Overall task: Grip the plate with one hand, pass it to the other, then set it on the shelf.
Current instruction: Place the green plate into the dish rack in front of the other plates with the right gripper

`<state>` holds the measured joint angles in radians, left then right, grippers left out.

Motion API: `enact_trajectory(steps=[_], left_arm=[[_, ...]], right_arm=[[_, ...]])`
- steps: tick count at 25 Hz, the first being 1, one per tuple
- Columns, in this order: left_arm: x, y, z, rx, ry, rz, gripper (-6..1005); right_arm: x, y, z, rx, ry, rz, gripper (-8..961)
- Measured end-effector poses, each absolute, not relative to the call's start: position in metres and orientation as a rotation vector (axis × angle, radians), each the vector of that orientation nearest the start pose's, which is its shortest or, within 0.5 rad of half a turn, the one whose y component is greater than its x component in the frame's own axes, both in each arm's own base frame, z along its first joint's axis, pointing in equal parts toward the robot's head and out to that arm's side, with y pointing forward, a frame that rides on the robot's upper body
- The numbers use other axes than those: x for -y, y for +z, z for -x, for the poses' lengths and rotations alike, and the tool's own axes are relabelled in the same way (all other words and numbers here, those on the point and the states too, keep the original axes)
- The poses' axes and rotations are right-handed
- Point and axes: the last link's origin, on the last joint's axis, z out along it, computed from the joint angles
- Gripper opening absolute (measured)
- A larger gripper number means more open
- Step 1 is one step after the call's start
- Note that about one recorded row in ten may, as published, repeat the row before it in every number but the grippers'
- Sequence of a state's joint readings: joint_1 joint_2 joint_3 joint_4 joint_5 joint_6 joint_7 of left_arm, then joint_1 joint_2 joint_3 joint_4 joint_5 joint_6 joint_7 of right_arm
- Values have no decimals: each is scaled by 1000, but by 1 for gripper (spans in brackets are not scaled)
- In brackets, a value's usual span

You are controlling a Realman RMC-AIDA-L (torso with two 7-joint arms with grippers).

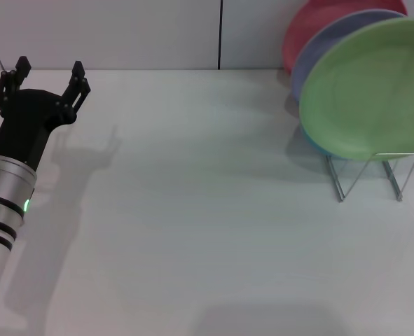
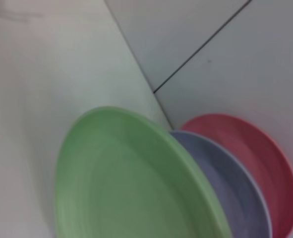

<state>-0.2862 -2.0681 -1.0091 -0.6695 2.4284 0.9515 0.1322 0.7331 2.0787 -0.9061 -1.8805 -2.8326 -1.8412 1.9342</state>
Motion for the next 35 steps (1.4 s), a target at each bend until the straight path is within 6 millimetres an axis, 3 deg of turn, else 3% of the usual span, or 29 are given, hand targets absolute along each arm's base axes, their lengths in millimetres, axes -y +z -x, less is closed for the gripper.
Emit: enact_trajectory(steps=[16, 29, 35], left_arm=[[-345, -28, 260, 459, -757, 1614, 863], [-356, -34, 252, 453, -745, 1654, 863], [-358, -35, 250, 444, -743, 1664, 863]], right_arm=[[-361, 151, -131, -24, -586, 2356, 164], [-363, 145, -143, -122, -672, 2342, 204], [-357, 147, -137, -144, -675, 2339, 328]])
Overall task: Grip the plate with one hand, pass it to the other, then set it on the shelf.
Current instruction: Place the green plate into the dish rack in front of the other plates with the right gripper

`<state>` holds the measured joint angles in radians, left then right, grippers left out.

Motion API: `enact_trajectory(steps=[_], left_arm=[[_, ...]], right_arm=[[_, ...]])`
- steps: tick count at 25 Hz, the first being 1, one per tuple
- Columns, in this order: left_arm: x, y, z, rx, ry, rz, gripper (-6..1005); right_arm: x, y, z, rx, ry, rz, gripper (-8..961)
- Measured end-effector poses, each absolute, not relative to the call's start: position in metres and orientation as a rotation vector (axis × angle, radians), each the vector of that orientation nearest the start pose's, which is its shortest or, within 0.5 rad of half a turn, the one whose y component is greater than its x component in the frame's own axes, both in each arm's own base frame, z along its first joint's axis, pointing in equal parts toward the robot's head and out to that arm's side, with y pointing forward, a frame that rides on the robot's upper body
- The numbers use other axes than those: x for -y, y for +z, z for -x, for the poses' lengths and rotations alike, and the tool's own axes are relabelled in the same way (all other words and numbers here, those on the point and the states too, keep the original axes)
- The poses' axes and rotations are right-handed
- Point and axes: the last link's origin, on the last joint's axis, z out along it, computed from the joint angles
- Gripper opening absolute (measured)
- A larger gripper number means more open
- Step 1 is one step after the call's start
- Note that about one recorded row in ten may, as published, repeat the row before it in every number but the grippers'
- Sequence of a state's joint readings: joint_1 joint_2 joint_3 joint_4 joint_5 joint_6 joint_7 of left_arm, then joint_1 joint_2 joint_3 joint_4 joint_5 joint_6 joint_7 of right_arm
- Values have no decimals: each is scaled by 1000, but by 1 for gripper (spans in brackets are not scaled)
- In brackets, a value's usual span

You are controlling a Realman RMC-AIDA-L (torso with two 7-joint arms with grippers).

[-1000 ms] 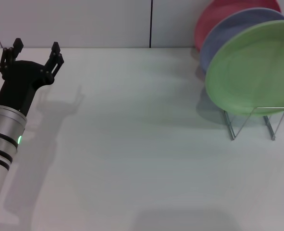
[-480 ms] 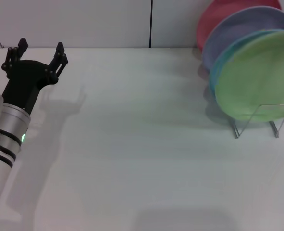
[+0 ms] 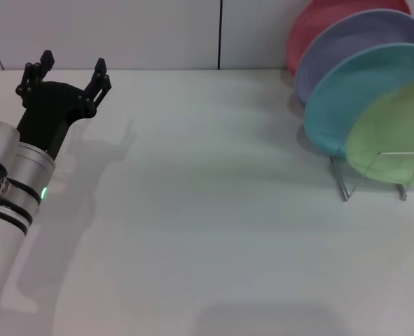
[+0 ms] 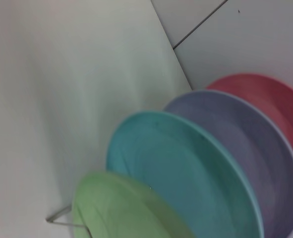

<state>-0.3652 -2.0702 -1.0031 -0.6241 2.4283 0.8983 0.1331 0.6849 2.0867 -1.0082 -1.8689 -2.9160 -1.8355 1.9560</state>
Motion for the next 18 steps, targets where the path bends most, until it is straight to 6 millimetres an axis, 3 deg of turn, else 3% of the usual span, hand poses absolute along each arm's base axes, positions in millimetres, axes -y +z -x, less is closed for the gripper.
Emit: enact_trajectory(steps=[10, 18], left_arm=[[-357, -36, 254, 447, -730, 1667, 863], [-356, -36, 257, 450, -721, 1667, 864]], right_arm=[[-355, 141, -129, -155, -656, 2339, 574], [-357, 141, -137, -194, -662, 2333, 568]])
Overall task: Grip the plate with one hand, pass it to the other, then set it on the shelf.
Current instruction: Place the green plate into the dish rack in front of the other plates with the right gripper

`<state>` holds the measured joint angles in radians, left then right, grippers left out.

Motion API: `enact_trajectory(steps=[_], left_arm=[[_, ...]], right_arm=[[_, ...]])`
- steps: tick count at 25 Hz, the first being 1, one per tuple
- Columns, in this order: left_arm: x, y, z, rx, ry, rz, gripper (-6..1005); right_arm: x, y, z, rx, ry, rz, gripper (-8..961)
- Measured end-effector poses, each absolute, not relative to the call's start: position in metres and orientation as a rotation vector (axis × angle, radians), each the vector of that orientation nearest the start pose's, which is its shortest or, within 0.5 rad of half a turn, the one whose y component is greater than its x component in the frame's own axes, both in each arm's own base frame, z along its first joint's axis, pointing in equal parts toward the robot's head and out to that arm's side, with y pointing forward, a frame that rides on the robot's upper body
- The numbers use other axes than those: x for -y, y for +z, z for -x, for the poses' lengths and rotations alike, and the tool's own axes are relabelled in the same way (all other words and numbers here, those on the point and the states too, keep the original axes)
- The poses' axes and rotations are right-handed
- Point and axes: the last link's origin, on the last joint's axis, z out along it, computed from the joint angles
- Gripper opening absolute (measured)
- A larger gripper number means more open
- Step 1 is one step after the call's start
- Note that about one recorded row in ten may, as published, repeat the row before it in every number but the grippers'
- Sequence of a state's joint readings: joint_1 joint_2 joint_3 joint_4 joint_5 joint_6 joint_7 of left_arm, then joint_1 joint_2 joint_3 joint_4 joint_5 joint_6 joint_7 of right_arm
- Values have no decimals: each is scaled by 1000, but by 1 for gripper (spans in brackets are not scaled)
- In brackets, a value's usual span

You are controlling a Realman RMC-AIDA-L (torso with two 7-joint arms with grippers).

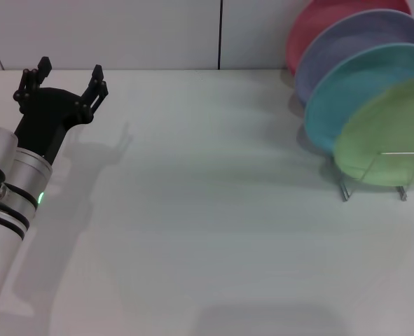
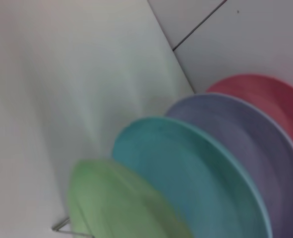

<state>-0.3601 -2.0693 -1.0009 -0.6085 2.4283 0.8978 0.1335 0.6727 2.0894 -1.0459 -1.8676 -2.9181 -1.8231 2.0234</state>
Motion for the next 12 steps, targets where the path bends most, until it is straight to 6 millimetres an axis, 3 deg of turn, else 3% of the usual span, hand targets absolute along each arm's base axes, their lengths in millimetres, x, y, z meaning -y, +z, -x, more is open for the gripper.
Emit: enact_trajectory(steps=[12], left_arm=[[-357, -37, 255, 448, -724, 1672, 864]], right_arm=[[-360, 134, -151, -247, -679, 2351, 568]])
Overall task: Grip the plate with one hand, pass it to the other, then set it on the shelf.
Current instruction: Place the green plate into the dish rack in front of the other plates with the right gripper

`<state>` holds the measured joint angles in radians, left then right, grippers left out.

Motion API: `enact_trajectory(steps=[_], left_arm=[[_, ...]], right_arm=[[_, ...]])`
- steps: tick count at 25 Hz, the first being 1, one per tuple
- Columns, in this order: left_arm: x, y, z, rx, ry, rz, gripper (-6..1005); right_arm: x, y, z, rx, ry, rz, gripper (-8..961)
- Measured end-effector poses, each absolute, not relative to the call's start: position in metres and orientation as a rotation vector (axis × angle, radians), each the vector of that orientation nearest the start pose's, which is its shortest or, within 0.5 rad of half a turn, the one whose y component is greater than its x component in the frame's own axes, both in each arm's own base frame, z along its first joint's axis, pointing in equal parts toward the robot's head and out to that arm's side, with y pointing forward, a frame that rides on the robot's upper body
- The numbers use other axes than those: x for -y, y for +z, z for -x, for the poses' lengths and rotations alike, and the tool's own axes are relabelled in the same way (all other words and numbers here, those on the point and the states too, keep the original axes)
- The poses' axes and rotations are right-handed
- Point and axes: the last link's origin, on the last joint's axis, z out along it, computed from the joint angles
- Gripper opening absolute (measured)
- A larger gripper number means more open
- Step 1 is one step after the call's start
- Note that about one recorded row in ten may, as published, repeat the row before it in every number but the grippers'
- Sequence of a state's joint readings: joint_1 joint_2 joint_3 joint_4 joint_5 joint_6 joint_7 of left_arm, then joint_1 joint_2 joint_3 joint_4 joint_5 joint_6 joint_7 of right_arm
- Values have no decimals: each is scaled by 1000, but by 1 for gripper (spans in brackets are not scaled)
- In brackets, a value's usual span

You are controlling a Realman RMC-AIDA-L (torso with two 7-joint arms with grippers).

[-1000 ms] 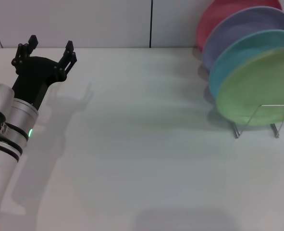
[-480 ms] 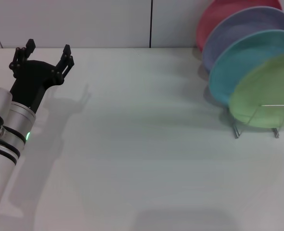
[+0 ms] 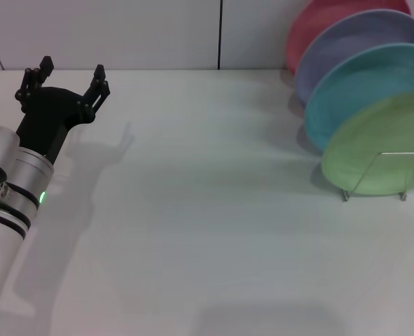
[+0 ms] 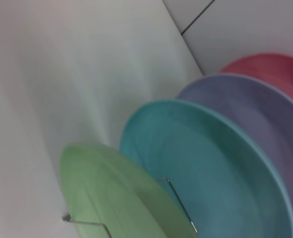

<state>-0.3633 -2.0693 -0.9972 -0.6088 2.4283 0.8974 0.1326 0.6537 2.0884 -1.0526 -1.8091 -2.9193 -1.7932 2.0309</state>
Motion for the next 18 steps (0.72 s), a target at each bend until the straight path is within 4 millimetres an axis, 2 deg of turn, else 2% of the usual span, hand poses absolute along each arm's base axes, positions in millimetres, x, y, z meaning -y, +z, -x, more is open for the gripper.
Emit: enact_trajectory(steps=[12, 18], left_arm=[[-356, -37, 257, 453, -713, 1675, 864], [-356, -38, 259, 456, -708, 1675, 864]], right_arm=[[-362, 118, -154, -249, -706, 2392, 568], [-363, 127, -137, -186, -660, 2333, 568]])
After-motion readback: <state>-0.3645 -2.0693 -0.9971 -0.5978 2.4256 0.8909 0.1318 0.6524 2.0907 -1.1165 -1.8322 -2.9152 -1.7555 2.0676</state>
